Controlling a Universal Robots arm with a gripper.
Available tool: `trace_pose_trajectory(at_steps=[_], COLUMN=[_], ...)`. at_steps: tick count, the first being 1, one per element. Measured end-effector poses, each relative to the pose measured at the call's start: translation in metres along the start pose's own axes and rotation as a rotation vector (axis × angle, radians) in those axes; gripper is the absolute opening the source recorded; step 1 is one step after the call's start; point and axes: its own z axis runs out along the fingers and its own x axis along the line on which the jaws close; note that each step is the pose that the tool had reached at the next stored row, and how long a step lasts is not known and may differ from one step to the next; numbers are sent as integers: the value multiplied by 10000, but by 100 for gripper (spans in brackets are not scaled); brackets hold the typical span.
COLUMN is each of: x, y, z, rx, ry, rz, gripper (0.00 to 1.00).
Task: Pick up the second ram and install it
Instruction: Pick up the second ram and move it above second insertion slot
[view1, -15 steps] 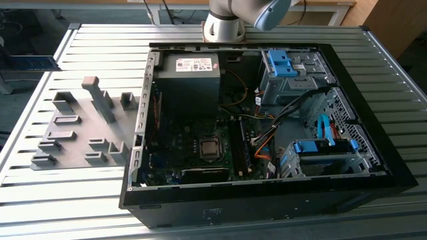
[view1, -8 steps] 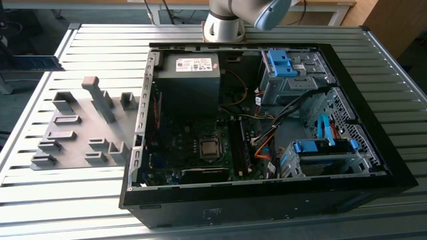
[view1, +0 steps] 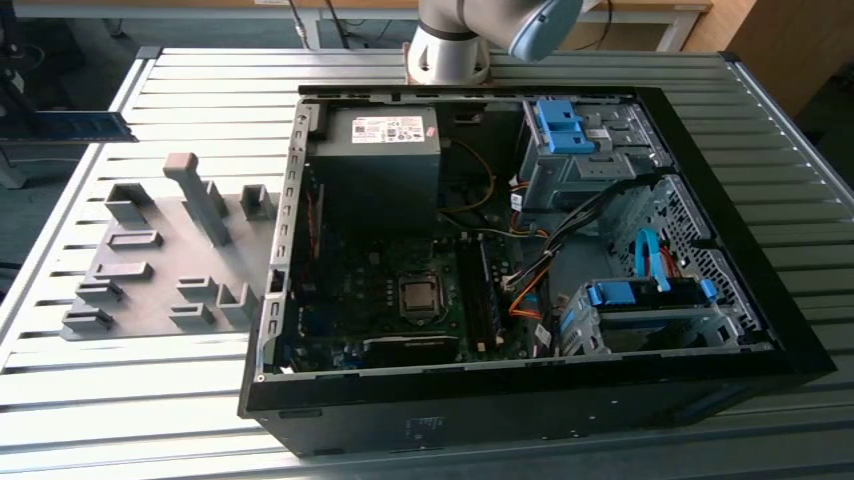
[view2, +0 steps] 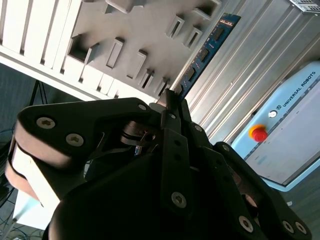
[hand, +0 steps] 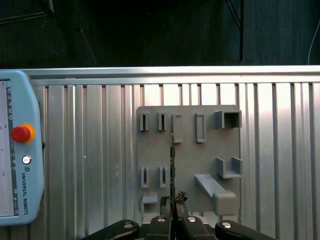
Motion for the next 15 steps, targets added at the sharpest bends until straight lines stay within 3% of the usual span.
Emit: trace_pose_trajectory(at_steps=[15], x=[-3], y=[-85], z=[0], rx=[1], ry=[0], rz=[0], gripper=[14])
